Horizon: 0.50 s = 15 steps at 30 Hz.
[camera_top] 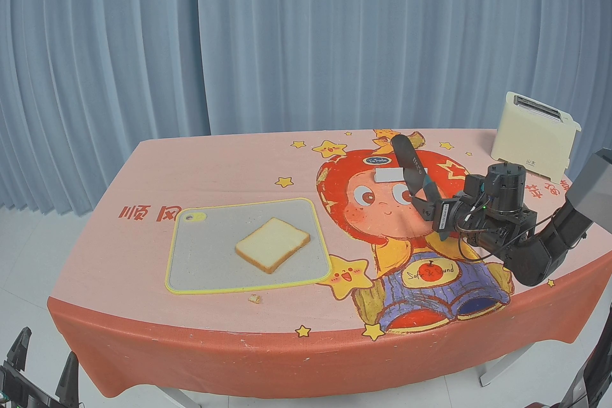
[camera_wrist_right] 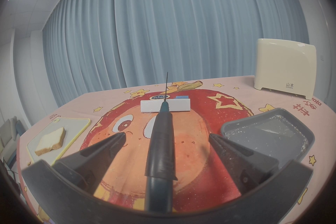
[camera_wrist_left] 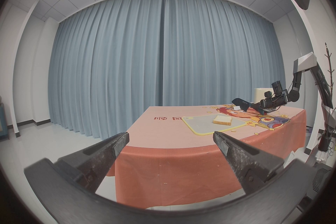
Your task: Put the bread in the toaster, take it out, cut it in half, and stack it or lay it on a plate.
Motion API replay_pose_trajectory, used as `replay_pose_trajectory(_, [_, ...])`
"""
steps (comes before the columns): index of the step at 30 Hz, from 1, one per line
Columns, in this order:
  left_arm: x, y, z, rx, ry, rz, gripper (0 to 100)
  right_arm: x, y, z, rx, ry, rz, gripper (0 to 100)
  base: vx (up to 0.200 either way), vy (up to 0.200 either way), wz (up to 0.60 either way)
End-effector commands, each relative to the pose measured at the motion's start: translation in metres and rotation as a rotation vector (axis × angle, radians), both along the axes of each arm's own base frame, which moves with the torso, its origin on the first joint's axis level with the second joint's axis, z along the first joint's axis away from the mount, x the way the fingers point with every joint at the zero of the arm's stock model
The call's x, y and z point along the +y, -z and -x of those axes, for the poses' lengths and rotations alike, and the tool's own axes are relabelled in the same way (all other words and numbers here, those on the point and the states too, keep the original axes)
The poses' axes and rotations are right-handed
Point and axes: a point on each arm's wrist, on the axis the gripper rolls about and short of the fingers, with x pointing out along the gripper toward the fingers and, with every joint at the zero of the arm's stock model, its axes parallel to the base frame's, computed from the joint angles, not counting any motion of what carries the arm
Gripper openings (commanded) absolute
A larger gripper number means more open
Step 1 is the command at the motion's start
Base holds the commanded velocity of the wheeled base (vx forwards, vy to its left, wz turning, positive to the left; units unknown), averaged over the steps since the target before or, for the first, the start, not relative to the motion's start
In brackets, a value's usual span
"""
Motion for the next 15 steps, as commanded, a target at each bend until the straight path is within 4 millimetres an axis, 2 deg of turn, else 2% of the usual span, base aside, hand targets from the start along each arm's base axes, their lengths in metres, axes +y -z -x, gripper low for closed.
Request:
replay_pose_trajectory(1, [0.0000,0.0053,-0.0002,0.003,0.000,0.001,100,0.0005,0.0031,-0.0009,0.007,0.000,0.002,0,0.000,0.000,0.00])
replay_pose_trajectory(9, [0.0000,0.0051,-0.0002,0.002,0.000,0.001,100,0.0024,0.0131,-0.0029,0.026,-0.004,0.007,0,0.000,0.000,0.00])
replay_pose_trajectory(15, [0.0000,0.0051,-0.0002,0.002,0.000,0.001,100,0.0021,0.0055,-0.0020,0.004,-0.004,-0.002,0,0.000,0.000,0.00])
